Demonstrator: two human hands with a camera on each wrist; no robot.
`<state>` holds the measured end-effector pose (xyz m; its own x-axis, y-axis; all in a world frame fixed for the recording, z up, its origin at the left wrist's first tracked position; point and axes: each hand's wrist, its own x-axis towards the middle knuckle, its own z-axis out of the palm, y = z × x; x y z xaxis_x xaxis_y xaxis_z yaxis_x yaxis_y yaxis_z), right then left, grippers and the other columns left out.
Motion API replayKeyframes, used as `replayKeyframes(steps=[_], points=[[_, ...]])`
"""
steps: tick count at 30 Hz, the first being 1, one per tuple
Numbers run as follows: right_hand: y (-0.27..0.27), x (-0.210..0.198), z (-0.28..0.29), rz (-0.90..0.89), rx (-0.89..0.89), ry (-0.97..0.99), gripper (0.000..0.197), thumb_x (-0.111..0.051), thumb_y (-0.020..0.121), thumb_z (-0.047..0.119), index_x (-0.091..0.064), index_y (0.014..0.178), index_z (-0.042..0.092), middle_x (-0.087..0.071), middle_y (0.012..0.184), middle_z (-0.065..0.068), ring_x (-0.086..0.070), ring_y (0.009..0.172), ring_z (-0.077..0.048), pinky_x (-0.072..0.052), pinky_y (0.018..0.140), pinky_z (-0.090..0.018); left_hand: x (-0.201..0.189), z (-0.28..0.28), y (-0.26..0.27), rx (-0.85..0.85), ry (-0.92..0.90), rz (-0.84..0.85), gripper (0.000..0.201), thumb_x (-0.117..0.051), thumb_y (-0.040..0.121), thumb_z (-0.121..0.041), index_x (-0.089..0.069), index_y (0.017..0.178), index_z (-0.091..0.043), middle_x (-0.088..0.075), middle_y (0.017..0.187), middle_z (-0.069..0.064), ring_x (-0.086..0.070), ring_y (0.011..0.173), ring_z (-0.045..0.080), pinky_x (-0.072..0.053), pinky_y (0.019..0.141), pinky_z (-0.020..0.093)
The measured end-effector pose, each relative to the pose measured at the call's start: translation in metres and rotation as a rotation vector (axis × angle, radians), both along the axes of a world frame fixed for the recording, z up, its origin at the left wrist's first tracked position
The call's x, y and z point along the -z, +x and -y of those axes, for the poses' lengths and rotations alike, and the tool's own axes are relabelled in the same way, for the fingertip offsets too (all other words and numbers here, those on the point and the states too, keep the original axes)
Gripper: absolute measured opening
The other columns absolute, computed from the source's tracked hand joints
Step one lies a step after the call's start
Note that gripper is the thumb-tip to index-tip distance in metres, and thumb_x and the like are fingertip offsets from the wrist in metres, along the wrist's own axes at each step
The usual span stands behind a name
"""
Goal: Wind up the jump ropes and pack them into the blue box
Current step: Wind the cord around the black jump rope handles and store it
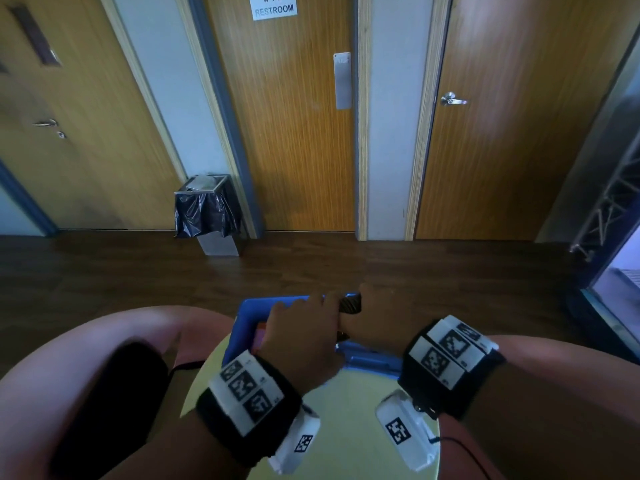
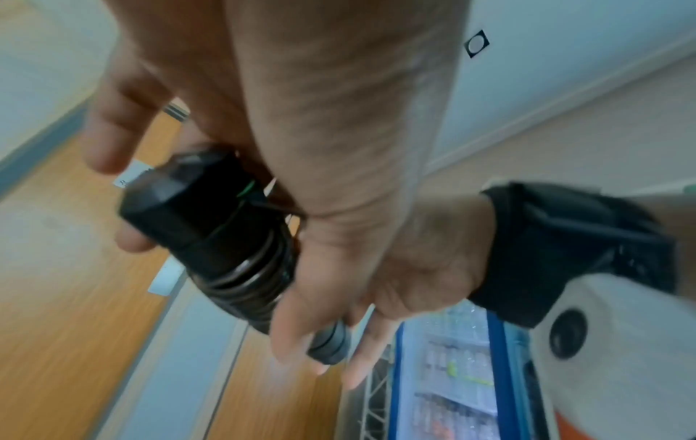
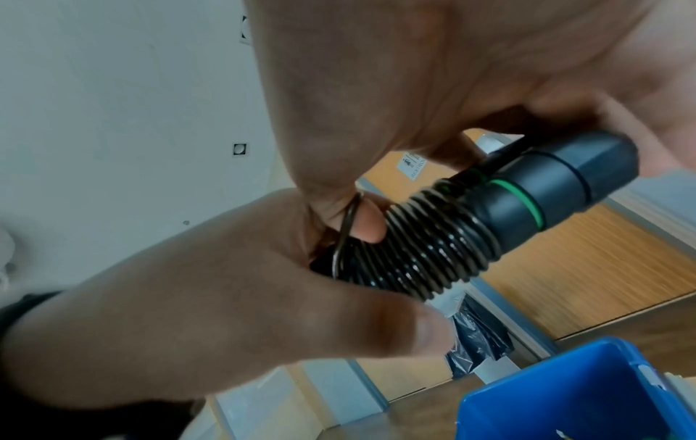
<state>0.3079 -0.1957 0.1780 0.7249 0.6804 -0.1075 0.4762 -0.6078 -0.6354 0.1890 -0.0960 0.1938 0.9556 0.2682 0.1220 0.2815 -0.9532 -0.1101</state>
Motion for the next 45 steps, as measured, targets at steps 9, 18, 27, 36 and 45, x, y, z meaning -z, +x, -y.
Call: replayKeyframes(steps=[9,18,27,36,45], points=[[0.0,0.009,-0.006,-0.048,-0.095,-0.132,0.034,-0.052,0.06,0.049,-0.055,0.073,0.018,-0.063,0.07,-0.001,-0.058,0.056,-0.015,-0.051,0.05,-0.035,0.019,-0.011,0.0,-0.06,0.011,0.012,0.035,-0.061,0.082,-0.043,-0.046,0.109,-0.025,-0.066,0.093,-0.007,-0.068,0.08,0.018,-0.035,0.057,0.031],[-0.009,0.01,0.0,0.002,-0.18,-0.186,0.026,-0.052,0.075,0.042,-0.056,0.072,0.017,-0.062,0.067,-0.001,-0.057,0.059,-0.018,-0.047,0.055,-0.034,0.031,-0.022,-0.015,0.028,0.074,-0.035,0.038,-0.052,0.086,-0.056,-0.048,0.104,-0.023,-0.065,0.094,-0.003,-0.066,0.079,0.021,-0.039,0.061,0.032],[-0.016,0.007,0.006,0.0,-0.199,-0.187,0.024,-0.055,0.084,0.035,-0.063,0.088,0.013,-0.069,0.086,-0.006,-0.065,0.079,-0.022,-0.053,0.067,-0.036,0.03,-0.027,-0.02,0.058,0.06,-0.085,0.039,-0.055,0.08,-0.05,-0.049,0.107,-0.023,-0.067,0.097,-0.004,-0.066,0.08,0.02,-0.047,0.066,0.031],[-0.009,-0.005,0.012,0.156,-0.23,-0.13,0.049,-0.06,0.07,0.051,-0.052,0.111,0.026,-0.06,0.1,0.002,-0.061,0.086,-0.02,-0.053,0.074,-0.036,0.039,-0.018,-0.024,-0.103,-0.563,-0.015,0.044,-0.068,0.071,-0.059,-0.045,0.095,-0.031,-0.063,0.087,-0.009,-0.063,0.079,0.012,-0.05,0.068,0.033],[-0.031,-0.025,0.012,0.145,-0.472,0.101,0.061,-0.075,0.076,0.039,-0.054,0.131,0.024,-0.048,0.127,0.01,-0.05,0.113,-0.007,-0.046,0.096,-0.031,0.037,-0.016,-0.046,-0.067,-2.067,0.135,0.068,-0.064,0.07,0.005,-0.045,0.135,-0.002,-0.054,0.103,0.022,-0.066,0.087,0.034,-0.054,0.068,0.04]])
